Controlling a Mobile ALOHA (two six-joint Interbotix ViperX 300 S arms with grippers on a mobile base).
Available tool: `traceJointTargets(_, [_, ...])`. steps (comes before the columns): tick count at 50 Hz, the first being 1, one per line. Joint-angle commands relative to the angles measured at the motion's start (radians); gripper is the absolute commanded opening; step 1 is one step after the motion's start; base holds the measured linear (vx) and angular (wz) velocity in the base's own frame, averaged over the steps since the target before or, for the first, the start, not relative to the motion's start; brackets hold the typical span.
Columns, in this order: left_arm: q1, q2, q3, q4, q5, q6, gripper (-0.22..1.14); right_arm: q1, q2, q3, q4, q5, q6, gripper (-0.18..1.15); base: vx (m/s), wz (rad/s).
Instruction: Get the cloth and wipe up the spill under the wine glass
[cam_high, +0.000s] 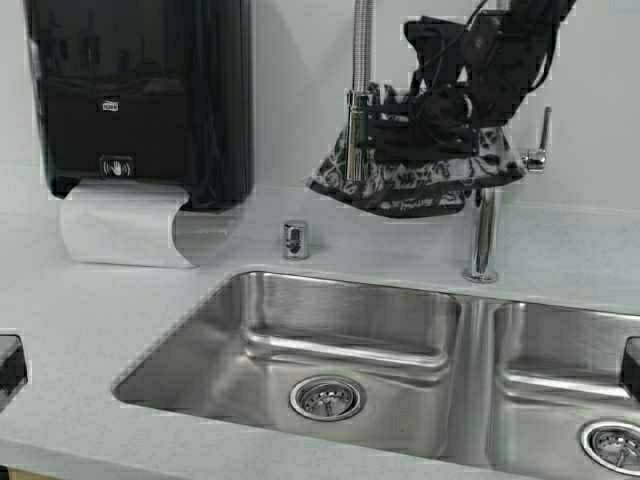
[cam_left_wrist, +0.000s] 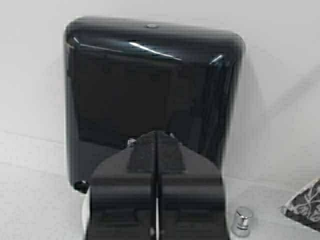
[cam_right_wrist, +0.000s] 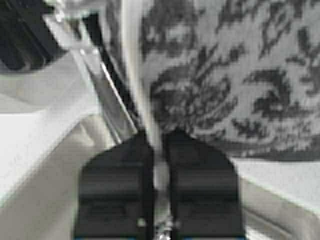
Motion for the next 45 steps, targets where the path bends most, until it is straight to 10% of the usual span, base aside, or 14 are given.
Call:
traceJointTargets(1, [0.000,0.006,-0.011,-0.002,-0.005,0.002,0.03,0.003,-0.066,0.025,0.002,-0.008,0.000,-0.01,0.00,0.00])
traceJointTargets(45, [0.002,0.006,0.002,-0.002,0.017,0.000,0.03,0.057,-0.767,-0.021,-0.117,0.152,-0.009,0.07,-0.05,0.01])
